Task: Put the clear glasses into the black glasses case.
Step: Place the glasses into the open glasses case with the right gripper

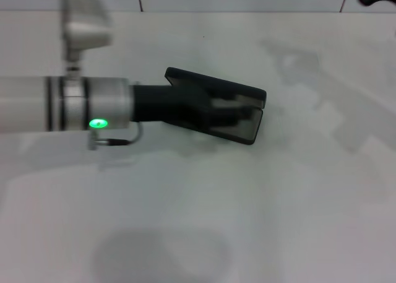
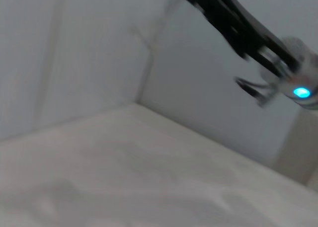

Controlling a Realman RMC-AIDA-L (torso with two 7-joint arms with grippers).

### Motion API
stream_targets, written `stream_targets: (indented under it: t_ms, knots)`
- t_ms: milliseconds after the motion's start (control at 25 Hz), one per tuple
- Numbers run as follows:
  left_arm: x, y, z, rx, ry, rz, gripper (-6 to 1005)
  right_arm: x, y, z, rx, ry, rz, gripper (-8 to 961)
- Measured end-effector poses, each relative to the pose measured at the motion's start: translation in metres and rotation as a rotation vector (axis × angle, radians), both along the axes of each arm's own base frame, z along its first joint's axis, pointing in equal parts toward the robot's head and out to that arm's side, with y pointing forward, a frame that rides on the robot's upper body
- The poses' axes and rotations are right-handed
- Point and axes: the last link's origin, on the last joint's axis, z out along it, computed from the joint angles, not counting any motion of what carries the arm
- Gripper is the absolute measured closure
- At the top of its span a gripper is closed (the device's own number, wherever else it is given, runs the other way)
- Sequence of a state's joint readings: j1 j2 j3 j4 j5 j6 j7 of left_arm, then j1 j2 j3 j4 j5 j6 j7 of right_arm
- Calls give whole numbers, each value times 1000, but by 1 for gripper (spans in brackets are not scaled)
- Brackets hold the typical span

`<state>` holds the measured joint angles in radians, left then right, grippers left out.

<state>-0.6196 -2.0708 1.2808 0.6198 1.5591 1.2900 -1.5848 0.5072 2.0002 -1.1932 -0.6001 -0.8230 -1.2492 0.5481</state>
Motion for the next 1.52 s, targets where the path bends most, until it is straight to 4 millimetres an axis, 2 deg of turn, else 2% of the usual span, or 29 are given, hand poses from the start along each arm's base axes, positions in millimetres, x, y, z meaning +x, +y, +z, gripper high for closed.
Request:
stream_targets:
  t_ms: [80, 200, 240, 280, 480, 600, 720, 840, 960, 1160, 1520]
  knots:
    - [-12, 0, 17, 66, -41, 41, 361, -11, -2, -2, -113, -41, 25, 845]
    - [-34, 3, 46, 190, -106, 131, 361, -38, -11, -13, -410, -226, 3, 845]
    - [-44, 3, 56, 237, -125, 166, 361, -38, -11, -13, -410, -226, 3, 845]
    - [-53, 3, 65, 281, -143, 199, 360, -44, -13, -17, -482, -286, -23, 846]
    - [-74, -2, 85, 374, -171, 243, 360, -77, -18, -35, -787, -491, -112, 846]
    - [-72, 0, 86, 389, -167, 221, 360, -96, -16, -45, -920, -569, -143, 846]
    - [-69, 1, 86, 397, -162, 201, 360, -103, -8, -66, -1009, -652, -231, 845]
    - [-69, 2, 85, 401, -160, 194, 360, -110, 0, -89, -1031, -750, -314, 845]
    - [-69, 1, 84, 399, -160, 197, 360, -113, 4, -101, -1003, -818, -342, 846]
    - [-72, 0, 84, 397, -154, 202, 360, -113, 6, -95, -942, -837, -334, 846]
    - [-74, 1, 80, 378, -150, 219, 360, -87, 14, -88, -877, -909, -469, 845]
